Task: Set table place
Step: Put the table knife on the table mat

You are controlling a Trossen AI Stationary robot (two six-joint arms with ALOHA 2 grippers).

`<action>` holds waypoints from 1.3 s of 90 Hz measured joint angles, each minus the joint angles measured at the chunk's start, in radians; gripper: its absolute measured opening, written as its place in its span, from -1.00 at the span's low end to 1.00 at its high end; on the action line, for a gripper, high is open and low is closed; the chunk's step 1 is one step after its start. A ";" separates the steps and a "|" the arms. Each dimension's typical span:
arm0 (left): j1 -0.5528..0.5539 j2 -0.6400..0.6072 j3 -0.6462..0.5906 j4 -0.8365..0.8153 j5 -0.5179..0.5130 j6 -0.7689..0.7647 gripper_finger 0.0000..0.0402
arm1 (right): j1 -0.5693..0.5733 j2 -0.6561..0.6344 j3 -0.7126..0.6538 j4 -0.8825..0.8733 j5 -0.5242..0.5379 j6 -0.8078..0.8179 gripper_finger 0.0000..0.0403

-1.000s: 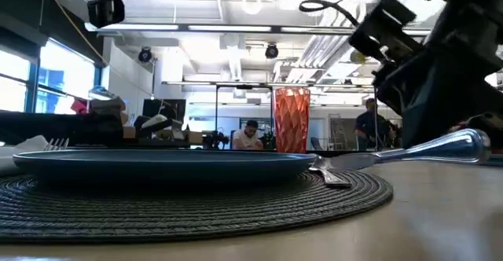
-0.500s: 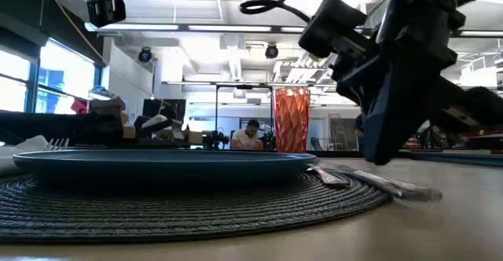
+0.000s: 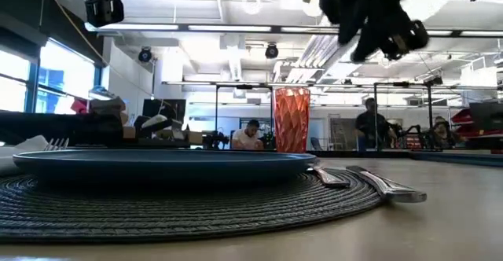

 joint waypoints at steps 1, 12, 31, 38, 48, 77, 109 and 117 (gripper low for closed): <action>0.000 0.000 0.000 0.000 -0.003 -0.002 -0.75 | -0.006 -0.011 0.002 -0.011 0.001 -0.016 -0.44; 0.000 0.000 0.000 0.002 -0.018 -0.005 -0.75 | -0.057 -0.150 0.024 -0.082 0.062 0.016 -0.44; 0.000 0.000 0.000 0.002 -0.043 -0.006 -0.75 | -0.026 -0.454 -0.005 -0.032 0.241 -0.328 -0.44; 0.000 0.000 0.000 0.003 -0.052 -0.006 -0.75 | -0.033 -0.600 -0.081 -0.034 0.316 -0.345 -0.44; 0.000 0.000 0.000 0.004 -0.091 -0.006 -0.75 | -0.031 -0.835 -0.238 0.024 0.363 -0.340 -0.44; 0.000 0.000 0.000 0.010 -0.120 -0.006 -0.75 | -0.031 -1.417 -0.719 0.328 0.397 -0.264 -0.44; 0.002 0.002 -0.003 0.024 -0.181 -0.005 -0.75 | -0.031 -1.425 -1.069 0.706 0.424 -0.201 -0.44; 0.003 0.003 -0.003 0.028 -0.197 -0.005 -0.75 | -0.031 -1.424 -1.118 0.723 0.467 -0.129 -0.44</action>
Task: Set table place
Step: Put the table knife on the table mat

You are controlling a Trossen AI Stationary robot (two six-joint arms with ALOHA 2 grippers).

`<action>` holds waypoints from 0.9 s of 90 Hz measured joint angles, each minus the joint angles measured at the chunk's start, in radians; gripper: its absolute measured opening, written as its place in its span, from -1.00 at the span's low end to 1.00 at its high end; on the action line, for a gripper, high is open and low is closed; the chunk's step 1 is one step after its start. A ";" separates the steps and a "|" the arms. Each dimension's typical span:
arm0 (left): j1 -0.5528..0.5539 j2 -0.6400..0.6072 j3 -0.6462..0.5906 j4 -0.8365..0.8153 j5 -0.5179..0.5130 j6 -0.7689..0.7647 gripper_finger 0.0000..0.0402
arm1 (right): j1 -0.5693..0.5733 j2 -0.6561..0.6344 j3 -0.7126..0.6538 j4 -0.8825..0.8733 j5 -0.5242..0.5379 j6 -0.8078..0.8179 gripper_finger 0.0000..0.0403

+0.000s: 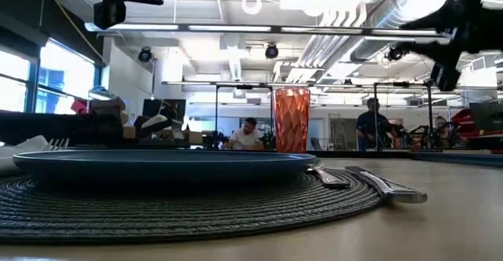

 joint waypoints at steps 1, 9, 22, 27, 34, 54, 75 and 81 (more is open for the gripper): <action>0.000 0.000 0.000 0.001 -0.002 0.000 -0.75 | 0.000 0.001 -0.002 -0.002 0.002 0.008 -0.44; 0.000 0.000 0.000 0.002 -0.006 0.000 -0.75 | -0.001 0.013 0.008 0.002 0.012 -0.036 -0.44; 0.000 0.000 0.000 0.003 -0.005 0.000 -0.75 | -0.030 0.082 0.097 0.004 0.025 -0.205 -0.44; 0.000 0.000 0.000 0.003 -0.005 0.001 -0.75 | -0.058 0.145 0.143 -0.017 0.039 -0.234 -0.44; 0.000 0.000 0.000 0.003 -0.005 0.002 -0.75 | -0.113 0.283 0.216 -0.048 0.026 -0.296 -0.44; 0.000 0.000 0.000 0.002 -0.002 0.043 -0.75 | -0.329 0.821 0.567 -0.104 -0.247 -0.531 -0.42; 0.000 0.000 0.000 0.002 0.029 0.053 -0.75 | -0.514 1.340 1.077 -0.481 -0.485 -0.837 -0.21; 0.000 -0.001 0.000 0.002 0.040 0.055 -0.75 | -0.541 1.455 1.216 -0.586 -0.478 -0.915 -0.12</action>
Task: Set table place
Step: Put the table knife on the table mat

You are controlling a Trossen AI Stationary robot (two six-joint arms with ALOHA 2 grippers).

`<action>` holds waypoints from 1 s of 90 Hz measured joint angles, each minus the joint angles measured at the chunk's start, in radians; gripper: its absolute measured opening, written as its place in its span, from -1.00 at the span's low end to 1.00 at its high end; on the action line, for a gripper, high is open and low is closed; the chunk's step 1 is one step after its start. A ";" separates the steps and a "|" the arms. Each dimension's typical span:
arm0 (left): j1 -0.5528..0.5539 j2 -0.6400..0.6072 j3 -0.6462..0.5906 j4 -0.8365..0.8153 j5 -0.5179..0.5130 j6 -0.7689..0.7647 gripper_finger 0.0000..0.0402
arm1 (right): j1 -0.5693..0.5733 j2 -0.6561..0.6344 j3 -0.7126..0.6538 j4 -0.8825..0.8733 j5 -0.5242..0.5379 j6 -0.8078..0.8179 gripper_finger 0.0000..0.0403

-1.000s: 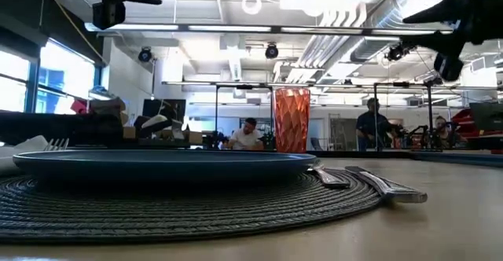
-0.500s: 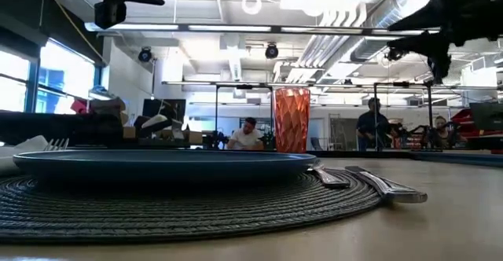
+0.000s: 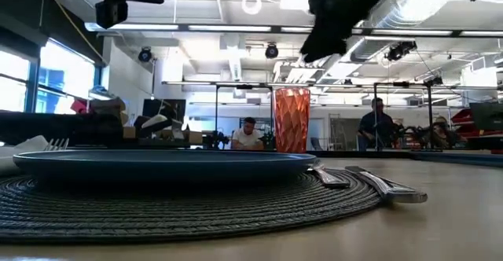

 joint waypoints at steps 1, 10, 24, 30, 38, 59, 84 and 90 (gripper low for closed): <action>0.000 0.000 0.000 0.000 0.002 0.000 -0.75 | -0.004 0.018 0.023 -0.015 0.004 -0.009 -0.10; 0.000 0.000 0.000 0.000 0.011 0.000 -0.75 | -0.046 0.167 0.198 -0.167 0.025 -0.076 0.02; -0.002 0.000 0.000 0.000 0.011 0.000 -0.75 | -0.081 0.366 0.388 -0.343 -0.004 -0.155 0.03; -0.002 0.000 0.000 0.000 0.011 0.000 -0.75 | -0.080 0.438 0.443 -0.385 -0.003 -0.172 -0.05; -0.002 0.000 0.000 0.000 0.011 0.006 -0.75 | -0.069 0.517 0.496 -0.461 0.002 -0.182 -0.31; -0.002 0.000 0.000 0.000 0.029 0.009 -0.75 | 0.070 0.544 0.589 -0.596 -0.016 -0.115 -0.97; -0.003 0.000 0.000 0.001 0.086 0.026 -0.75 | 0.298 0.540 0.645 -0.634 0.031 0.156 -0.99; -0.003 0.000 0.000 0.001 0.090 0.027 -0.75 | 0.331 0.540 0.630 -0.622 0.064 0.204 -1.00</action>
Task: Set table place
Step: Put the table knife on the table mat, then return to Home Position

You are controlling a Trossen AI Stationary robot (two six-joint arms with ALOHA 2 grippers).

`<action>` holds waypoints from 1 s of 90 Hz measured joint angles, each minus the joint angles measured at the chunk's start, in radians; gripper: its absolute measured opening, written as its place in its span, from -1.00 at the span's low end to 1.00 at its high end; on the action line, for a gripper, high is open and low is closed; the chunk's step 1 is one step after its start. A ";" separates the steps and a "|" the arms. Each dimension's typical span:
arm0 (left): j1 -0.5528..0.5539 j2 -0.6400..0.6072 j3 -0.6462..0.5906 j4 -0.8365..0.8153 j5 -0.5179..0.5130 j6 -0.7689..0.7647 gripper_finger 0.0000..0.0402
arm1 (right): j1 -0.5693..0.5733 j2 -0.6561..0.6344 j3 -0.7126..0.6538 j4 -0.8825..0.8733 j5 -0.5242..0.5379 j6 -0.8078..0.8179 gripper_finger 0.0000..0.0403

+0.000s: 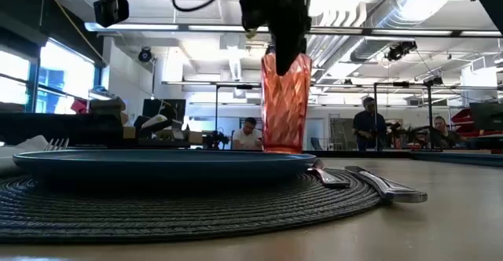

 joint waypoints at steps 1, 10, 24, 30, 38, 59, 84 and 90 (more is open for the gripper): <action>0.000 0.000 0.000 0.000 0.000 0.001 -0.75 | 0.004 0.000 -0.003 0.002 0.001 0.006 -1.00; 0.000 0.000 0.000 0.000 0.006 0.016 -0.75 | 0.034 0.000 -0.039 0.040 0.009 0.065 -1.00; 0.000 0.000 0.000 0.000 0.008 0.049 -0.75 | 0.056 0.000 -0.070 0.076 0.014 0.103 -0.99; 0.000 0.000 0.000 0.000 0.008 0.050 -0.75 | 0.060 0.000 -0.075 0.081 0.013 0.109 -0.94; 0.000 0.000 0.000 0.000 0.008 0.051 -0.75 | 0.063 0.000 -0.078 0.091 0.012 0.109 -0.81; 0.000 0.000 0.000 0.000 0.012 0.051 -0.75 | 0.067 -0.001 -0.072 0.088 0.002 0.137 -0.36; 0.000 0.000 0.000 0.000 0.030 0.051 -0.75 | 0.063 -0.015 0.044 0.044 -0.006 0.112 -0.11; 0.000 0.000 0.000 0.000 0.030 0.051 -0.75 | 0.060 -0.015 0.081 0.011 -0.007 0.095 -0.10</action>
